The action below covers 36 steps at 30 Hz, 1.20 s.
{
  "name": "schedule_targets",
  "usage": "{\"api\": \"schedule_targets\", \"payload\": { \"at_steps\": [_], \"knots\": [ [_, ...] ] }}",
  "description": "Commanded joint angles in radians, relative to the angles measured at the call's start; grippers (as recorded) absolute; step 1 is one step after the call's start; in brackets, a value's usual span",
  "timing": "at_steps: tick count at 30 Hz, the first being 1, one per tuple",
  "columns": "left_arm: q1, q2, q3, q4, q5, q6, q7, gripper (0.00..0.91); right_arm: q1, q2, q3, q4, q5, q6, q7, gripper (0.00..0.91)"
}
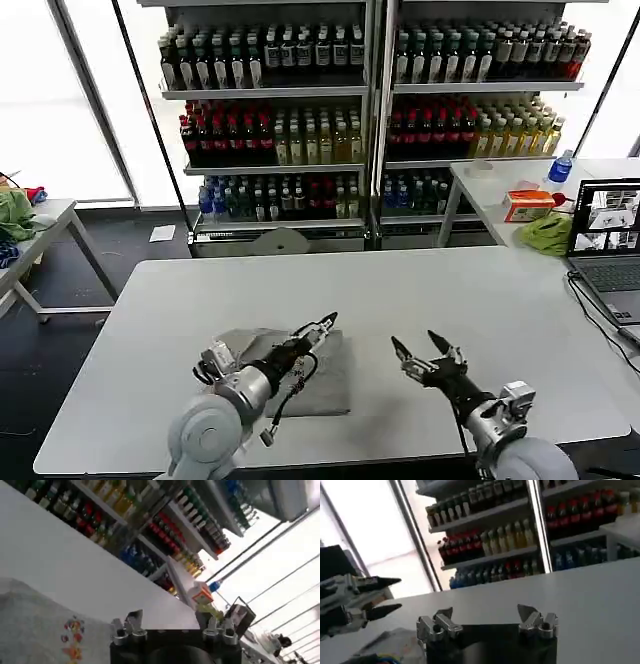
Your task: Fold and organize the clothes.
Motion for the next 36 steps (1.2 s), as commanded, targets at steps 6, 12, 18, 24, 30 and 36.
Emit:
{"api": "schedule_targets", "payload": {
  "at_steps": [6,12,18,24,30,36],
  "knots": [
    [0.102,0.076,-0.347,-0.121,0.147,-0.049,0.165,0.907,0.220,-0.092,-0.401,-0.108,0.316,-0.104,0.160,0.907],
    [0.166,0.066,-0.379,-0.148,0.140,-0.054,0.150,0.907,0.234,-0.053,-0.430,-0.170,0.353,-0.052,0.148,0.907],
    [0.216,0.062,-0.400,-0.164,0.140,-0.057,0.148,0.907,0.271,0.007,-0.442,-0.261,0.381,-0.007,0.144,0.907],
    [0.213,0.052,-0.392,-0.172,0.140,-0.055,0.134,0.907,0.301,0.072,-0.427,-0.306,0.468,0.021,0.140,0.524],
    [0.210,0.042,-0.390,-0.174,0.141,-0.053,0.132,0.907,0.330,0.129,-0.438,-0.337,0.500,0.019,0.148,0.000],
    [0.226,0.044,-0.401,-0.185,0.141,-0.052,0.136,0.907,0.322,0.150,-0.436,-0.321,0.542,0.015,0.146,0.000]
  ]
}}
